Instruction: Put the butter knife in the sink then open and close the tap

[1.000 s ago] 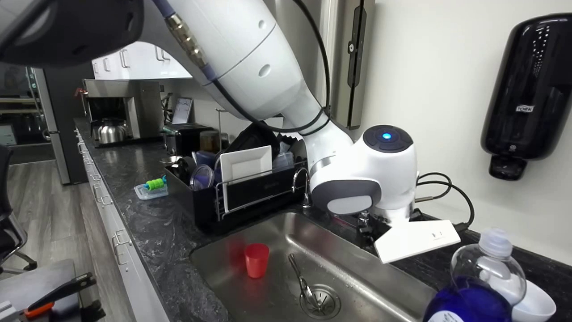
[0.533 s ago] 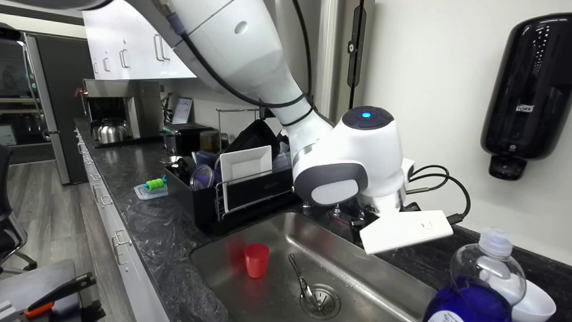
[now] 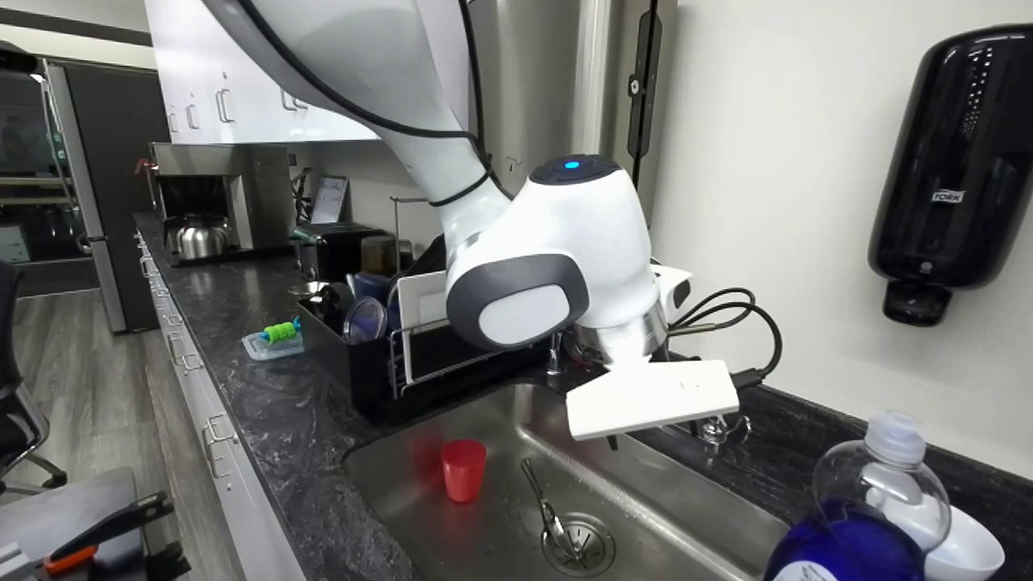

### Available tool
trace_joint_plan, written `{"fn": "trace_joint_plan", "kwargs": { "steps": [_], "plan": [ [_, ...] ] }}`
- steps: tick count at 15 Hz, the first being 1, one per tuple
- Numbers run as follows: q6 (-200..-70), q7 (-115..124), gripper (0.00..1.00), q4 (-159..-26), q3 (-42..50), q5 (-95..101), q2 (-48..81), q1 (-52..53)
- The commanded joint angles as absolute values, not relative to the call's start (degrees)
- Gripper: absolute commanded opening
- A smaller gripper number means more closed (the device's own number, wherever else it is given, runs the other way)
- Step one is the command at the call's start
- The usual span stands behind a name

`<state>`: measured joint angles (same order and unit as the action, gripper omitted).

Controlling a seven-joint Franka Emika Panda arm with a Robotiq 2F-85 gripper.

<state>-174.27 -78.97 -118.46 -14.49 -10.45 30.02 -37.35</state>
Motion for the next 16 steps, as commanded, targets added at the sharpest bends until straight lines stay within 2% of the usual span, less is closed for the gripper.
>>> {"fn": "trace_joint_plan", "kwargs": {
  "steps": [1,7,16],
  "plan": [
    [-175.0,-70.8,1.00,-125.6,-8.7,-7.4,23.5,-32.7],
    [-173.5,-61.8,1.00,-132.2,-2.1,-3.7,15.8,-27.0],
    [-173.2,-52.6,1.00,-141.0,0.1,-2.5,7.6,-22.5]
  ]
}}
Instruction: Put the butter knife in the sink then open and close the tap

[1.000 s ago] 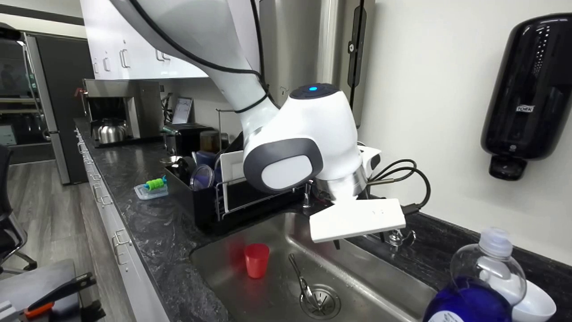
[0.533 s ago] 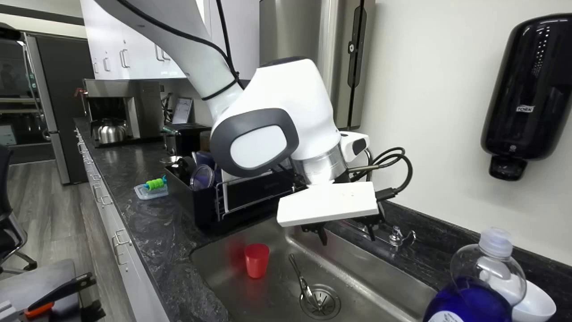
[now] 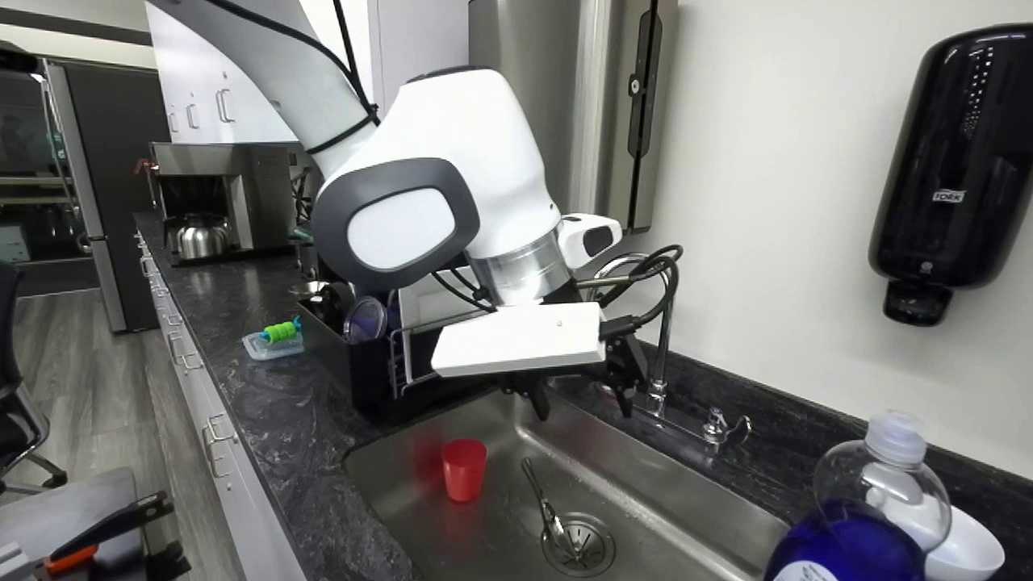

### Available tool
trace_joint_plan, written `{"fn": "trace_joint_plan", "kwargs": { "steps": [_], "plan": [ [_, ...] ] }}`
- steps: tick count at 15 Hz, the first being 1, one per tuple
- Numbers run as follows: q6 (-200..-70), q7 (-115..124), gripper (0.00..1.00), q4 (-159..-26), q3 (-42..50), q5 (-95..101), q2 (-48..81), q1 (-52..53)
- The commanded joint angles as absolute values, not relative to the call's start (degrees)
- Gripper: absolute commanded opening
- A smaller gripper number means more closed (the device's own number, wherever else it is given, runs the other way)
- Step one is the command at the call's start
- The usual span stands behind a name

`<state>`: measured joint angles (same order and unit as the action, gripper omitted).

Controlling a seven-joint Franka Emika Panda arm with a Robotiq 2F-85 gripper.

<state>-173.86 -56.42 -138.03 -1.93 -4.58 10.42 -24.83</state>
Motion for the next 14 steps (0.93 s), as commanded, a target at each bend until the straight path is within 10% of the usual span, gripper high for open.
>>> {"fn": "trace_joint_plan", "kwargs": {
  "steps": [1,14],
  "plan": [
    [-173.5,-50.4,1.00,-142.0,0.7,-1.4,7.1,-21.4],
    [-173.9,-37.7,1.00,-143.7,5.6,7.2,7.5,-15.1]
  ]
}}
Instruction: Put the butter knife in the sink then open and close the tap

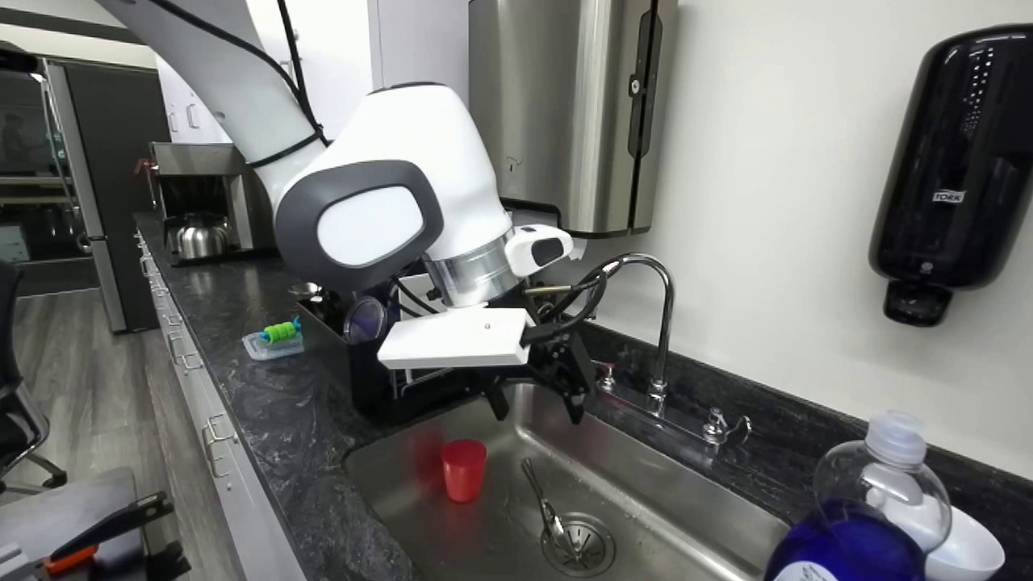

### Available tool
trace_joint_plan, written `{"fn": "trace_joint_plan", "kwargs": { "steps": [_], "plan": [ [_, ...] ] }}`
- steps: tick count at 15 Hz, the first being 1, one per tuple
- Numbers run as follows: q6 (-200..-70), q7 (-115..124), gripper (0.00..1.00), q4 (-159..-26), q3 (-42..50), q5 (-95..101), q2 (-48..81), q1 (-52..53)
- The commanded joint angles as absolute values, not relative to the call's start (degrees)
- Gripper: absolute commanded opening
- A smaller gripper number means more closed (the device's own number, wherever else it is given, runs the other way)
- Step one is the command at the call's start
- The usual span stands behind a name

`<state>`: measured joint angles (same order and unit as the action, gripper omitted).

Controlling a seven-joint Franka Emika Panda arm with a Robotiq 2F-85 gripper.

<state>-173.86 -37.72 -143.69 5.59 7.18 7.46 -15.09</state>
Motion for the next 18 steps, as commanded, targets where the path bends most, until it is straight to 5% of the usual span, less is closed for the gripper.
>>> {"fn": "trace_joint_plan", "kwargs": {
  "steps": [1,18],
  "plan": [
    [-174.3,-37.6,1.00,-143.1,5.9,7.6,8.5,-15.0],
    [-147.4,-30.8,1.00,-137.7,10.4,9.7,2.3,-14.4]
  ]
}}
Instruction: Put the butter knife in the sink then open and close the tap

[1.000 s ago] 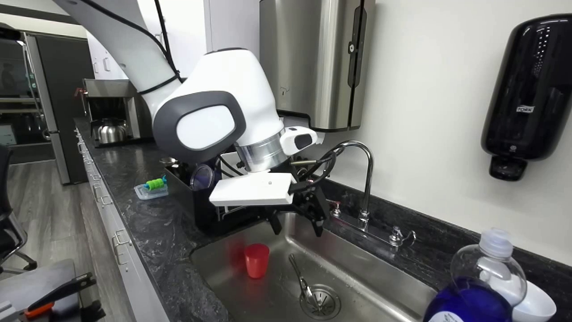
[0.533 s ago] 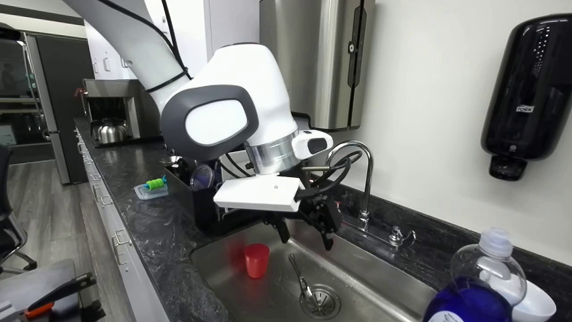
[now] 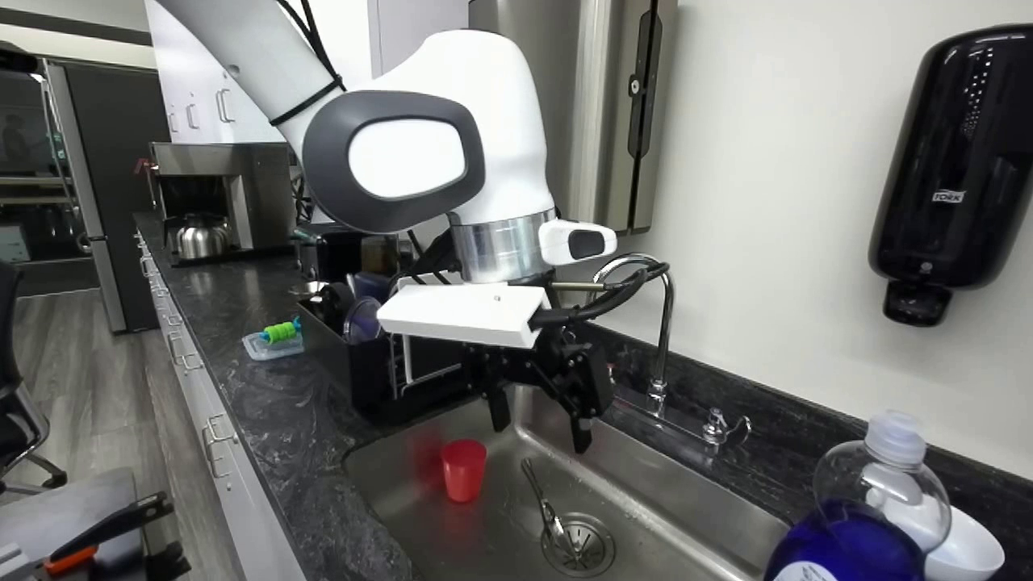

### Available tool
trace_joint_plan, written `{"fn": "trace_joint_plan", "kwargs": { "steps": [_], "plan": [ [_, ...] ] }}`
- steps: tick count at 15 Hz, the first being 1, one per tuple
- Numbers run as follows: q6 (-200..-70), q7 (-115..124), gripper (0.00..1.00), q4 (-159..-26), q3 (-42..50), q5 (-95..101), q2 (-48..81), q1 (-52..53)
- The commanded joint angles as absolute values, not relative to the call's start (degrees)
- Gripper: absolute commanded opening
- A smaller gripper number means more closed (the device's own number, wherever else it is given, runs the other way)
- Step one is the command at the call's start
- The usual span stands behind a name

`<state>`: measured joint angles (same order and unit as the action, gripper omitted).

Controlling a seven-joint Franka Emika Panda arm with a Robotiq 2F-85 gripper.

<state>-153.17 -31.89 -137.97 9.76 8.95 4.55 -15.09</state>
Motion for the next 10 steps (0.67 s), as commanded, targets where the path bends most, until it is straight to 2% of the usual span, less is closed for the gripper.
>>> {"fn": "trace_joint_plan", "kwargs": {
  "steps": [1,10],
  "plan": [
    [-145.8,-30.5,1.00,-137.7,10.5,9.8,1.6,-14.3],
    [-140.9,-16.1,1.00,-137.9,10.2,12.6,-0.3,-12.5]
  ]
}}
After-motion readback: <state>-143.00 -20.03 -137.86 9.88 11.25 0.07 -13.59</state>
